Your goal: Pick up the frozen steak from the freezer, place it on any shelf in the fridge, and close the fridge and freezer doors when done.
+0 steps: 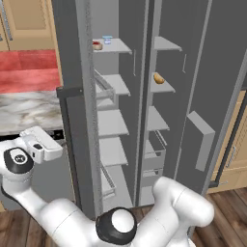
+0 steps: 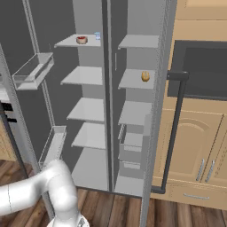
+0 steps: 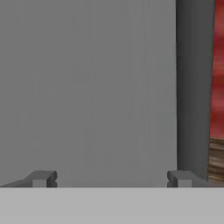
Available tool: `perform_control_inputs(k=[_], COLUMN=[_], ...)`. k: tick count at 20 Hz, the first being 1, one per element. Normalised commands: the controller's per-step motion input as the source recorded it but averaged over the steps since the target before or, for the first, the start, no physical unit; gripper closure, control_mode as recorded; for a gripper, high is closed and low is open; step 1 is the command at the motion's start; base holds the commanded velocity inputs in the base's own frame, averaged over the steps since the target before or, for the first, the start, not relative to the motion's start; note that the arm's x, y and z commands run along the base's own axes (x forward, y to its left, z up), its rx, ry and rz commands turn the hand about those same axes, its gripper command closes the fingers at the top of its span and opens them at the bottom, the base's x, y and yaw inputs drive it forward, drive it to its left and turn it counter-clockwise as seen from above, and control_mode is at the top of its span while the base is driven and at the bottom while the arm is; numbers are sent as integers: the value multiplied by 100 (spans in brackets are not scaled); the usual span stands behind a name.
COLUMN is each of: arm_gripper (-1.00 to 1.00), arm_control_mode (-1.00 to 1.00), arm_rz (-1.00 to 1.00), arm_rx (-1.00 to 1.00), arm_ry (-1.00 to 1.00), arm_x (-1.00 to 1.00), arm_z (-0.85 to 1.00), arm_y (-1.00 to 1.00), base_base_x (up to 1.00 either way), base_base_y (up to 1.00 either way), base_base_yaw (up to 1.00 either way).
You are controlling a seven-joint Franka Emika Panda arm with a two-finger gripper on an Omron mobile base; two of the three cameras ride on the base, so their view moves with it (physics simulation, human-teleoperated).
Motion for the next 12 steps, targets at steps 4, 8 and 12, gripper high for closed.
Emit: perform_control_inputs(k=[4,8,12], arm_gripper=[-100,-100,-100], arm_control_mode=[-100,-100,-100], arm_rz=[-7,-5,-3], arm_rx=[1,0,0], arm_ry=[0,0,0], arm_x=[52,65,75], arm_z=[0,0,0], arm_y=[-96,-96,-92], base_base_x=[0,0,0], base_base_y=[0,0,0], base_base_yaw=[0,0,0])
